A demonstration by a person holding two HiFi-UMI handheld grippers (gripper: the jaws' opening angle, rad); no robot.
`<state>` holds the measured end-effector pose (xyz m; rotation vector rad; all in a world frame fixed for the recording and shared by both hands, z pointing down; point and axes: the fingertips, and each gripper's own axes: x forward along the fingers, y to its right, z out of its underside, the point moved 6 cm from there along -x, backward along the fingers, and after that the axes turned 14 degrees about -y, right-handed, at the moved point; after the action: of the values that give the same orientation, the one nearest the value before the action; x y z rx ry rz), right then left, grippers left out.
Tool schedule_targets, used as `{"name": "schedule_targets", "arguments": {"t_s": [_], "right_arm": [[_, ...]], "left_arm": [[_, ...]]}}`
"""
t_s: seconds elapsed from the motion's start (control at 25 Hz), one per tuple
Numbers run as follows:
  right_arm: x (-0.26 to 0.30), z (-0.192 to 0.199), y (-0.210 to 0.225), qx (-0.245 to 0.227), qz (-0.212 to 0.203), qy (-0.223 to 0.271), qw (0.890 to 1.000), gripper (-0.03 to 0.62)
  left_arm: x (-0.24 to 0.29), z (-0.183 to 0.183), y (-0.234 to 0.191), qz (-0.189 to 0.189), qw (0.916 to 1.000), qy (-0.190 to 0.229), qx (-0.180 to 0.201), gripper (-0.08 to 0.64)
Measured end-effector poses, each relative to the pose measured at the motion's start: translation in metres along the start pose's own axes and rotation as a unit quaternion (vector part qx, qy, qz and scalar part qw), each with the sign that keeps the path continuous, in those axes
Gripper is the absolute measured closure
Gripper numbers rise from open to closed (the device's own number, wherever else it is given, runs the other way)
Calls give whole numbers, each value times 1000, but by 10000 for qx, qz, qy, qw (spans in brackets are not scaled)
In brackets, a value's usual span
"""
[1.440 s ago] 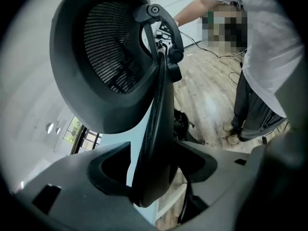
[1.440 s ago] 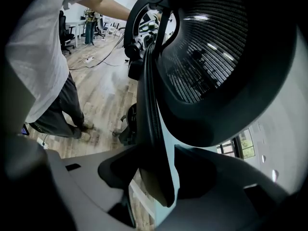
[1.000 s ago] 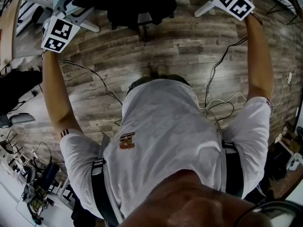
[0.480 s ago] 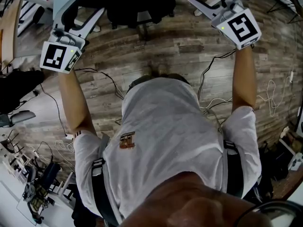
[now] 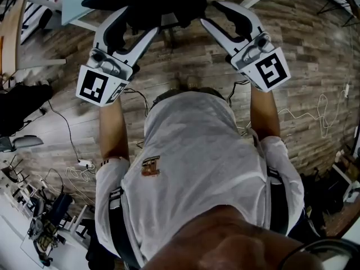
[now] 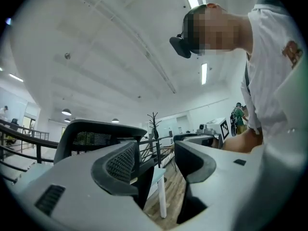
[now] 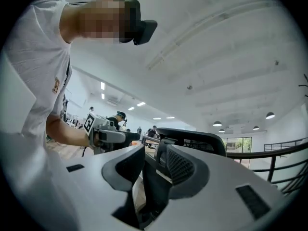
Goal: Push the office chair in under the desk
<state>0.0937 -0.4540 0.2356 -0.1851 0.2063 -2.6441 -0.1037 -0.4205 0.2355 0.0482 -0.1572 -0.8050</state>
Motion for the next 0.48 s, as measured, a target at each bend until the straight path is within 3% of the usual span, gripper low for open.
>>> {"name": "schedule_targets", "arguments": {"t_s": [0.2,0.48], "right_arm": [[-6,3,-27,348,42,352,9988,476],[-10,17,-52,623,31,482,9969,511]], "left_arm": [[2,-5,29,42,9984,454,-321,309],[-1,8,50,-10,9973,537,-495,432]]}}
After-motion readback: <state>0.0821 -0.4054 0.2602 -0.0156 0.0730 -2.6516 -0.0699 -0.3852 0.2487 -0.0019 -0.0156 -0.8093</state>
